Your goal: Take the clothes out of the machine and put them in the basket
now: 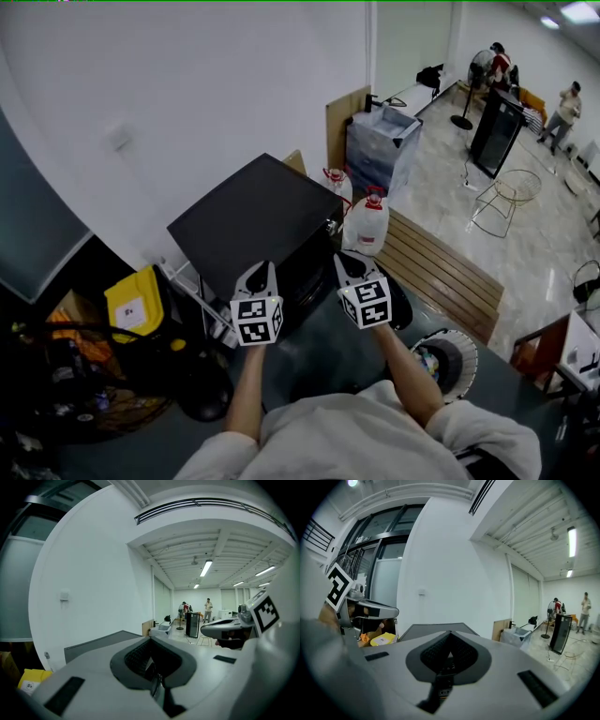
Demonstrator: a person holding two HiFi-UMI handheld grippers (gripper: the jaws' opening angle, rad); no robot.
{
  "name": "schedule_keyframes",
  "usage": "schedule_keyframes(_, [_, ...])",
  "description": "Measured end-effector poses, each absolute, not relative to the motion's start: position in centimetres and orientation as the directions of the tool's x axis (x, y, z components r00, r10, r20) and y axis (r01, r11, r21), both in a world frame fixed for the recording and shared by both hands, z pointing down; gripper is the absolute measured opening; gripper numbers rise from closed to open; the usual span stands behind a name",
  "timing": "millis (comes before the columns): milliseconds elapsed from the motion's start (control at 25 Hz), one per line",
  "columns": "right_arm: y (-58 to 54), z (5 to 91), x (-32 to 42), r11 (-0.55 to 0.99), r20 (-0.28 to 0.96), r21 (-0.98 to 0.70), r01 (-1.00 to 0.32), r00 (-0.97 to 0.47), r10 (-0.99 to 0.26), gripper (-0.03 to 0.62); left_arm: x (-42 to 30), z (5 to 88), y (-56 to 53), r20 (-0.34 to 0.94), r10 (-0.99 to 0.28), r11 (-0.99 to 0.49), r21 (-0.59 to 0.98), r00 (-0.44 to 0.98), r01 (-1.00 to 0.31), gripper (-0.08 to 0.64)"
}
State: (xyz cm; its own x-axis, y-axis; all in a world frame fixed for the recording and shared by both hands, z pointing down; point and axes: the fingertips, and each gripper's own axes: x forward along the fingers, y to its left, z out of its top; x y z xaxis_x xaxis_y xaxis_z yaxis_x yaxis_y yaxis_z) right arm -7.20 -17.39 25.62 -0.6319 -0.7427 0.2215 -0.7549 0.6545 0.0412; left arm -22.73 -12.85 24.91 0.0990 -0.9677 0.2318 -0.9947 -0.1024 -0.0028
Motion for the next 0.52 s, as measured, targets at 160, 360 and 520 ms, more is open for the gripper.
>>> schedule_keyframes(160, [-17.7,25.6,-7.1,0.65,0.225,0.049,-0.758,-0.626,-0.747,0.021,-22.7,24.9,-13.3,0.234,-0.967,-0.11,-0.003,0.106,-0.994,0.017])
schedule_keyframes(360, [-18.2,25.9,-7.2,0.65,0.231,0.051,-0.759,-0.624,-0.747,0.021,-22.8,24.9,-13.9,0.232,-0.967,-0.114,-0.007,0.109,-0.994,0.017])
schedule_keyframes(520, [-18.4,26.0,-7.6,0.648,0.231,0.039,-0.761,-0.624,-0.747,0.021,-23.1,24.8,-14.3,0.232,-0.966,-0.118,-0.005,0.114,-0.993,0.017])
